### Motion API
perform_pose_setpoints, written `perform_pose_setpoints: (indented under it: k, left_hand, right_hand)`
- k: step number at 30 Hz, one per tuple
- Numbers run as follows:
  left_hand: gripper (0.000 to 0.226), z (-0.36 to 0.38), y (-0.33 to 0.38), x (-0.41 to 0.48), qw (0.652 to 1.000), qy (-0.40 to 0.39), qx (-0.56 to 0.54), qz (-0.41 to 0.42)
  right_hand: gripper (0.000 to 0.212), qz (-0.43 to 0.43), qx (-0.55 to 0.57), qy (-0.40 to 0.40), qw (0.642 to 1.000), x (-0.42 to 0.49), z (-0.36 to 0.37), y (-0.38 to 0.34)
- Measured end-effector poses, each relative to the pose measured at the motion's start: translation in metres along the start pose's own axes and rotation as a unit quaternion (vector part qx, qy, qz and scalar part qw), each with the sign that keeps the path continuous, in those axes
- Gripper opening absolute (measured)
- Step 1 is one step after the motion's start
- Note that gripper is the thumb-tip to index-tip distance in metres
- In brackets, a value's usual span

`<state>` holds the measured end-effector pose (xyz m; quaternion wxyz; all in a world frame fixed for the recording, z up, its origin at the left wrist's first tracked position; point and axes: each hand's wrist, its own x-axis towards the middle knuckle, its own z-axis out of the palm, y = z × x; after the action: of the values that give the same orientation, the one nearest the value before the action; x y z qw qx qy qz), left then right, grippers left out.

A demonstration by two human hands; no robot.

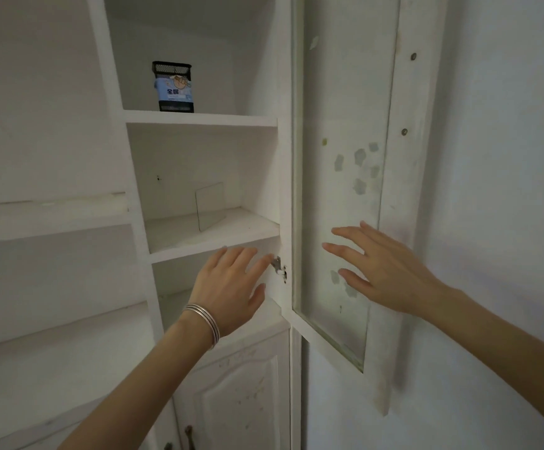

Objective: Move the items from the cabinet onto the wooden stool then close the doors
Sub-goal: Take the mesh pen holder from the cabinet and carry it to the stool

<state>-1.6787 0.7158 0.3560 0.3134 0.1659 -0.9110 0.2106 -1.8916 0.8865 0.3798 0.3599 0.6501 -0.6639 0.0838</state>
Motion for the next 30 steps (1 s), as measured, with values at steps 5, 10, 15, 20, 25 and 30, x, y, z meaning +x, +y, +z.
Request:
perform_pose_setpoints:
  k: [5,10,15,20,25,30]
  left_hand:
    - [0.048,-0.007,-0.051,-0.004,0.999,0.009,0.03,0.002]
    - [0.047,-0.012,-0.118,0.002,0.998,0.029,0.056,0.001]
    - [0.046,-0.024,-0.182,0.022,0.994,0.054,0.099,0.01]
    - [0.044,-0.032,-0.237,0.045,0.988,0.084,0.126,0.007]
    - [0.045,-0.035,-0.275,0.078,0.982,0.109,0.157,0.005]
    - [0.05,-0.041,-0.3,0.121,0.974,0.134,0.184,-0.012]
  right_hand:
    - [0.046,-0.012,0.022,0.011,1.0,0.054,0.006,-0.03]
    - [0.045,-0.019,0.03,0.052,0.998,0.121,0.015,-0.056]
    - [0.045,-0.016,0.025,0.092,0.995,0.19,0.021,-0.075]
    - [0.053,0.0,0.048,0.109,0.993,0.253,0.023,-0.083]
    - [0.054,0.008,0.055,0.145,0.988,0.314,0.02,-0.066]
    - [0.047,0.013,0.074,0.181,0.981,0.374,0.012,-0.035]
